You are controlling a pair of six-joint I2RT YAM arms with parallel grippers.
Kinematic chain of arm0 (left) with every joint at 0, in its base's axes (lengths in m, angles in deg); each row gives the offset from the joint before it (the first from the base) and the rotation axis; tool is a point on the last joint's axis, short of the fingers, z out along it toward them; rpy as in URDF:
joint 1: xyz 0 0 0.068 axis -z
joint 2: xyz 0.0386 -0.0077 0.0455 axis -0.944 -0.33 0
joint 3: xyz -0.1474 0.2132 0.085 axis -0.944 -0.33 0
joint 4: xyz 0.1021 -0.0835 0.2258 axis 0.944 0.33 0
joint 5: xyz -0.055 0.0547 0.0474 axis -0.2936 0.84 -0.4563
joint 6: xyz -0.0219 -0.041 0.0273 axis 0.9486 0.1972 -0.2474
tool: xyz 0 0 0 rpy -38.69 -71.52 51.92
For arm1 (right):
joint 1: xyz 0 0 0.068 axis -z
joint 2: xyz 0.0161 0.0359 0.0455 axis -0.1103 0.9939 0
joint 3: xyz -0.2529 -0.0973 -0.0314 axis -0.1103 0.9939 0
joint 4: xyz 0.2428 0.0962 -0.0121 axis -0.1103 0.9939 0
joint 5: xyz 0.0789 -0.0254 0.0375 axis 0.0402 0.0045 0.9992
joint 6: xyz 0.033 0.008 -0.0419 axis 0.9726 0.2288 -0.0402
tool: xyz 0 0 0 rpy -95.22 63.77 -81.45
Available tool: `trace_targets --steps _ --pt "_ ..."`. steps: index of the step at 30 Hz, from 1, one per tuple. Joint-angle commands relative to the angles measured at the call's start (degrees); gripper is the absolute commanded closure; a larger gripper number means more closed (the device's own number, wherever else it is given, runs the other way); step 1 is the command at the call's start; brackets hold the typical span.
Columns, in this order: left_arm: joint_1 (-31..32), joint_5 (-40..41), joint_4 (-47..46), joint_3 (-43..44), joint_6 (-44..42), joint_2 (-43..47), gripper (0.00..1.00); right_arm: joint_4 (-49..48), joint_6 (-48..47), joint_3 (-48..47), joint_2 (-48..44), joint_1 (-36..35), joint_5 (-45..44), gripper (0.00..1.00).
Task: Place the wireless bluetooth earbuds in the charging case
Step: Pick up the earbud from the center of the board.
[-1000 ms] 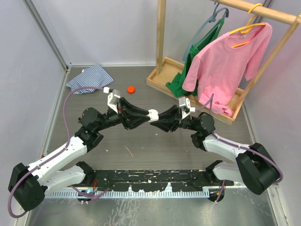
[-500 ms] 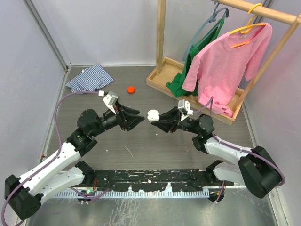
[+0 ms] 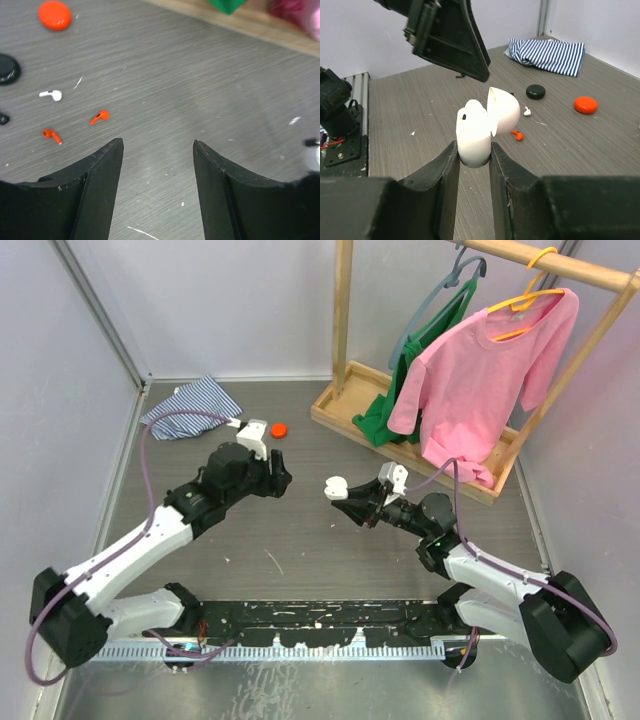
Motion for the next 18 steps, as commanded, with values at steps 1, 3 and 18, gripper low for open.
trace_targets --steps 1,3,18 --pt "-1.77 4.99 3.91 5.07 -3.3 -7.49 0.39 -0.73 -2.59 0.74 -1.37 -0.27 -3.05 0.99" --pt "-3.4 3.58 3.7 7.18 -3.96 -11.25 0.39 -1.94 -2.65 1.66 -0.93 -0.28 -4.34 0.99" --pt "-15.66 -4.6 8.84 24.98 -9.84 -40.3 0.31 -5.32 -2.01 2.58 1.92 -0.27 -4.53 0.99"
